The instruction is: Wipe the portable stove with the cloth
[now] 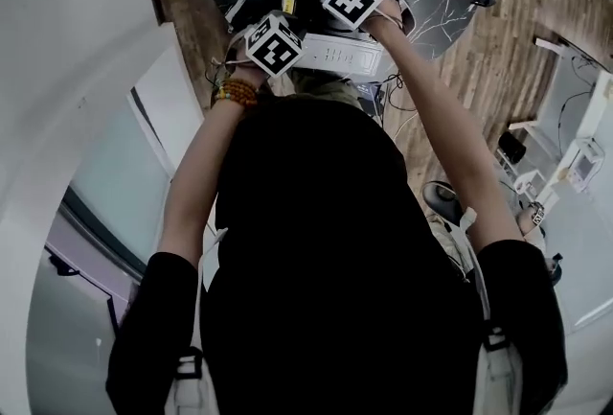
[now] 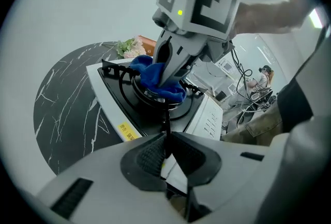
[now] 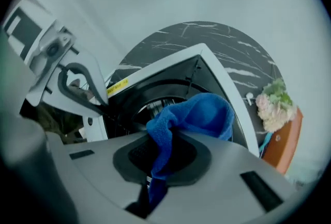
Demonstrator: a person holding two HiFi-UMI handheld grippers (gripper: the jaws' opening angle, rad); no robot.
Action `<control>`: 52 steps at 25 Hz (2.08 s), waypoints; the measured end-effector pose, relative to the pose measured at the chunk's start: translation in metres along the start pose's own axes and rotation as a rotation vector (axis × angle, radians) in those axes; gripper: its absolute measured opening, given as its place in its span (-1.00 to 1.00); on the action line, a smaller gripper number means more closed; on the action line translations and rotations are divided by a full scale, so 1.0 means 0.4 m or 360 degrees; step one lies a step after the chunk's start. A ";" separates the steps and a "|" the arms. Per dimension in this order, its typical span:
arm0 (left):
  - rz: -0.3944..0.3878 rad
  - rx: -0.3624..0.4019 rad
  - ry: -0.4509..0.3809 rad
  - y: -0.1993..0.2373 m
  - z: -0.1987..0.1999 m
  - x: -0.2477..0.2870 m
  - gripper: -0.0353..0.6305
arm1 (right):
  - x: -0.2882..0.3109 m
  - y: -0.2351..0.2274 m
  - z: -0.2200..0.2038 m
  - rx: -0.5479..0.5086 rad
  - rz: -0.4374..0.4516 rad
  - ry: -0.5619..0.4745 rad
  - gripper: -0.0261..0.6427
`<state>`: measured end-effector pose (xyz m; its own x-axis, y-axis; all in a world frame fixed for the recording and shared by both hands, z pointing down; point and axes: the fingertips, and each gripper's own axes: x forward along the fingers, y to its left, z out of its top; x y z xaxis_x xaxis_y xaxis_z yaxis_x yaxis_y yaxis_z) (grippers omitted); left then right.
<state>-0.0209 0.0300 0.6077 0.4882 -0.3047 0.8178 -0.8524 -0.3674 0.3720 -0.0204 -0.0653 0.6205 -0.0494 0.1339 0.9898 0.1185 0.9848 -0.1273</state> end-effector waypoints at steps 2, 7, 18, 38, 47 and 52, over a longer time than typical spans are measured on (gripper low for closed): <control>-0.0032 0.0043 0.0008 -0.006 -0.005 -0.001 -0.78 | -0.002 -0.011 -0.011 0.0274 -0.0069 -0.0014 -0.85; -0.0117 0.0241 0.0049 -0.013 0.008 0.000 -0.78 | 0.003 -0.037 -0.025 0.1027 -0.0021 -0.0268 -0.86; -0.0259 0.0416 0.0125 -0.019 -0.004 0.006 -0.75 | -0.025 -0.063 -0.034 0.2068 0.0187 -0.0870 -0.85; -0.0077 -0.0497 -0.0515 0.246 -0.036 -0.226 -0.65 | -0.006 -0.109 0.342 -0.0181 -0.0186 -0.0205 -0.85; -0.0018 -0.0550 -0.0544 0.302 -0.033 -0.233 -0.65 | -0.020 -0.025 0.302 -0.0173 -0.0463 -0.0497 -0.85; -0.0028 -0.0512 -0.0500 0.289 -0.010 -0.209 -0.65 | -0.019 0.014 0.267 -0.0145 -0.0245 -0.0473 -0.85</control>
<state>-0.1610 0.0165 0.5839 0.4939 -0.5713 0.6556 -0.8340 -0.0979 0.5429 -0.1253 -0.0491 0.6056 -0.3589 0.0244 0.9330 0.1747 0.9837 0.0415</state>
